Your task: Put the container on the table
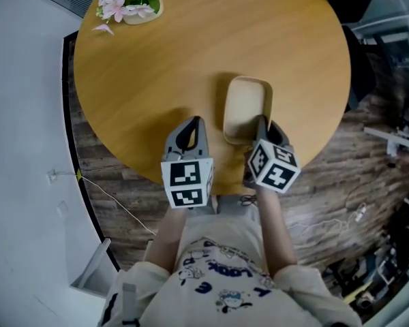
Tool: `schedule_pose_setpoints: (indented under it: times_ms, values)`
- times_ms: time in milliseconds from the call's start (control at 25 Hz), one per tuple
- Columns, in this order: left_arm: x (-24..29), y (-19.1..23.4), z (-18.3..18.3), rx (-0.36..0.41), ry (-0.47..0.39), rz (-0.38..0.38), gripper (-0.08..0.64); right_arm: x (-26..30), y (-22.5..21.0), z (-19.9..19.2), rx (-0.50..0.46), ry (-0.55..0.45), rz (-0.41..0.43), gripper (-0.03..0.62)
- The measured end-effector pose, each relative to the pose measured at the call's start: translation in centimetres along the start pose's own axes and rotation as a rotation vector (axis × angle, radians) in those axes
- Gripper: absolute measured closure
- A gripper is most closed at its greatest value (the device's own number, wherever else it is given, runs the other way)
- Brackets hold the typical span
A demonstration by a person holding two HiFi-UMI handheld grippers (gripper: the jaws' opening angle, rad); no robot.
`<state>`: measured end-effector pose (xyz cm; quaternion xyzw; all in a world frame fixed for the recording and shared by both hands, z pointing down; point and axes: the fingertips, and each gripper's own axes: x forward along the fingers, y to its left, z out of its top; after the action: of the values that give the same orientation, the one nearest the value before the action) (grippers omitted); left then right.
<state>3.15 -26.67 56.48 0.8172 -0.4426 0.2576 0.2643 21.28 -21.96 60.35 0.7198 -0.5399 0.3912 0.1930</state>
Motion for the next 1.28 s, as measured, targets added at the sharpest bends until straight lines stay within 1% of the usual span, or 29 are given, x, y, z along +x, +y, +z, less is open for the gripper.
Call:
schedule_pose_setpoints:
  times_ms: [320, 800, 920, 1040, 1280]
  values:
    - [0.9, 0.0, -2.6, -0.026, 0.052, 0.013, 0.557, 1.6, -0.3, -1.7, -0.018, 0.046, 0.008, 0.586]
    - [1.3, -0.4, -4.3, -0.043, 0.087, 0.020, 0.557, 2.9, -0.4, -3.5, -0.018, 0.106, 0.018, 0.584]
    - [1.3, -0.4, -4.4, -0.045, 0.088, 0.022, 0.557, 3.0, -0.3, -3.3, -0.018, 0.104, 0.034, 0.583]
    - [1.2, -0.3, -4.1, -0.046, 0.081, 0.024, 0.557, 2.7, -0.3, -2.9, -0.025, 0.089, 0.030, 0.583]
    - [0.5, -0.3, -1.7, -0.040, 0.026, 0.034, 0.557, 1.2, -0.6, -0.8, -0.048, 0.025, 0.018, 0.580]
